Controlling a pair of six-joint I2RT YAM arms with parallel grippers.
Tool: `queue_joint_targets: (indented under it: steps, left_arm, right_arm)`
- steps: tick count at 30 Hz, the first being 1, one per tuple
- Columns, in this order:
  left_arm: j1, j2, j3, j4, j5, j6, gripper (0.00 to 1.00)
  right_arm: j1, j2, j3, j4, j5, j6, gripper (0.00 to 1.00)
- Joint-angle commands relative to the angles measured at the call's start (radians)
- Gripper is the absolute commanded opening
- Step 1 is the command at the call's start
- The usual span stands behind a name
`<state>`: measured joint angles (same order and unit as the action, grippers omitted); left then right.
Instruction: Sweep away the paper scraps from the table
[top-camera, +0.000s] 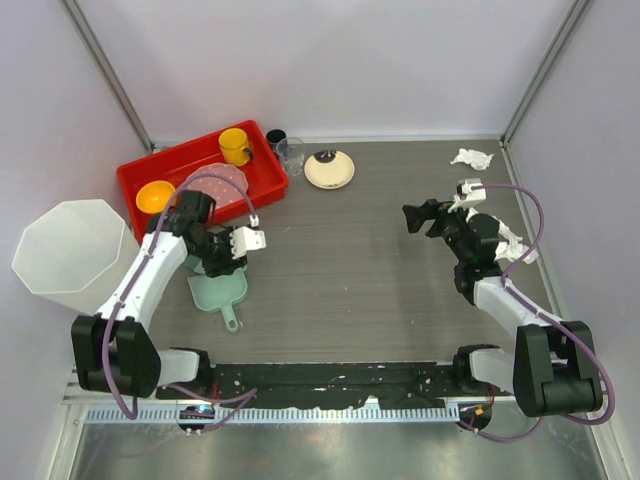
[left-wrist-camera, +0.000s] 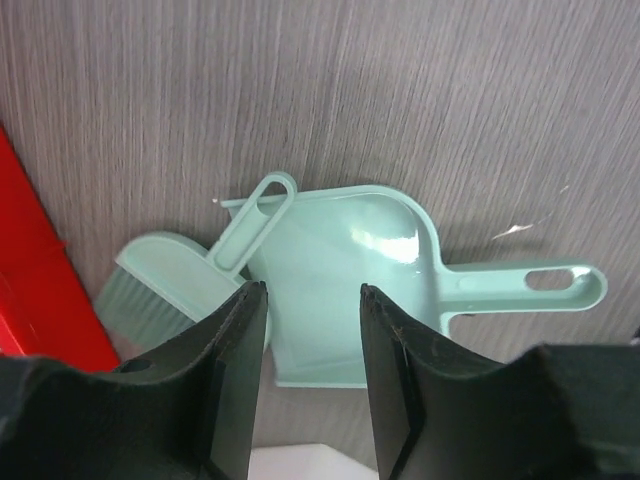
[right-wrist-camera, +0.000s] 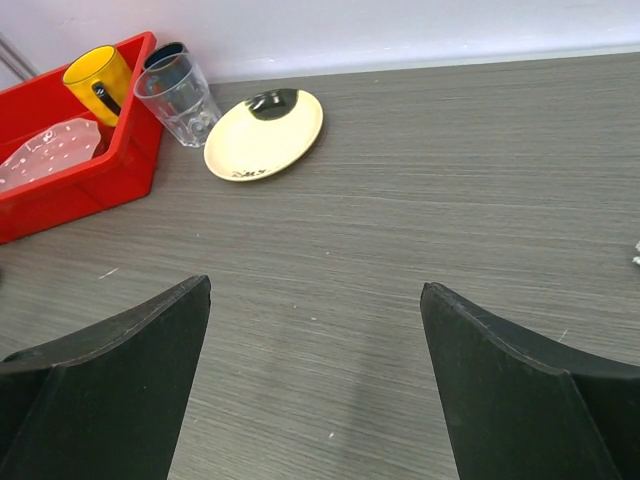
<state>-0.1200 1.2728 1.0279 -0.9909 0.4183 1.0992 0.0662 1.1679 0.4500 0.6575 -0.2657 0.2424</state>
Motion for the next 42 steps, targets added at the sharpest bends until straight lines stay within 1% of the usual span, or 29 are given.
queue_joint_targets:
  steps: [1,3,4,5,6,11,15,19,21,24,26,30,33,35,36,37,38,39,41,42]
  left_arm:
    - [0.013,0.069,0.037,-0.034,0.04,0.329,0.47]
    - [0.028,0.105,0.061,-0.037,0.042,0.375,0.51]
    - [0.032,0.147,0.073,-0.052,0.04,0.396,0.61]
    - [0.042,0.167,0.089,-0.067,0.04,0.431,0.74]
    - [0.046,0.19,0.116,-0.084,0.04,0.438,0.76]
    - [0.056,0.286,0.147,-0.109,0.03,0.525,0.75]
    - [0.054,0.318,0.109,-0.01,0.031,0.56,0.75]
    - [0.052,0.347,0.084,0.034,0.053,0.596,0.75]
    - [0.052,0.37,0.074,0.069,0.045,0.588,0.75]
    - [0.052,0.416,0.089,0.054,0.018,0.585,0.73]
    - [0.052,0.437,0.096,0.044,0.004,0.584,0.7]
    - [0.052,0.444,0.063,0.135,-0.023,0.567,0.66]
    - [0.052,0.448,0.057,0.135,-0.023,0.574,0.63]
    - [0.052,0.456,0.061,0.124,-0.024,0.579,0.53]
    - [0.052,0.456,0.061,0.126,-0.027,0.577,0.41]
    - [0.052,0.456,0.06,0.127,-0.03,0.577,0.36]
    - [0.052,0.454,0.057,0.132,-0.03,0.579,0.33]
    - [0.054,0.451,0.057,0.133,-0.03,0.576,0.26]
    - [0.052,0.445,0.058,0.136,-0.018,0.574,0.19]
    - [0.052,0.442,0.06,0.135,-0.013,0.57,0.1]
  right_arm:
    - [0.006,0.003,0.036,0.034,-0.055,-0.003,0.91]
    - [0.006,0.007,0.041,0.034,-0.067,-0.002,0.91]
    - [0.007,0.01,0.042,0.036,-0.07,-0.002,0.91]
    - [0.006,0.01,0.042,0.037,-0.075,0.0,0.91]
    - [0.007,0.016,0.045,0.037,-0.079,0.001,0.91]
    - [0.006,0.035,0.046,0.05,-0.089,0.014,0.91]
    - [0.006,0.041,0.047,0.054,-0.098,0.015,0.91]
    - [0.007,0.036,0.044,0.054,-0.096,0.015,0.91]
    - [0.007,0.038,0.044,0.054,-0.095,0.015,0.91]
    - [0.007,0.038,0.044,0.054,-0.098,0.015,0.9]
    - [0.007,0.038,0.044,0.054,-0.099,0.015,0.91]
    - [0.009,0.041,0.044,0.059,-0.102,0.017,0.9]
    - [0.007,0.045,0.044,0.059,-0.102,0.017,0.9]
    - [0.007,0.045,0.042,0.059,-0.102,0.015,0.9]
    - [0.007,0.045,0.044,0.06,-0.102,0.015,0.9]
    - [0.007,0.042,0.044,0.06,-0.102,0.017,0.9]
    - [0.007,0.042,0.044,0.059,-0.102,0.015,0.9]
    - [0.009,0.042,0.044,0.06,-0.102,0.018,0.9]
    - [0.009,0.041,0.042,0.059,-0.102,0.018,0.9]
    - [0.007,0.039,0.042,0.059,-0.102,0.018,0.9]
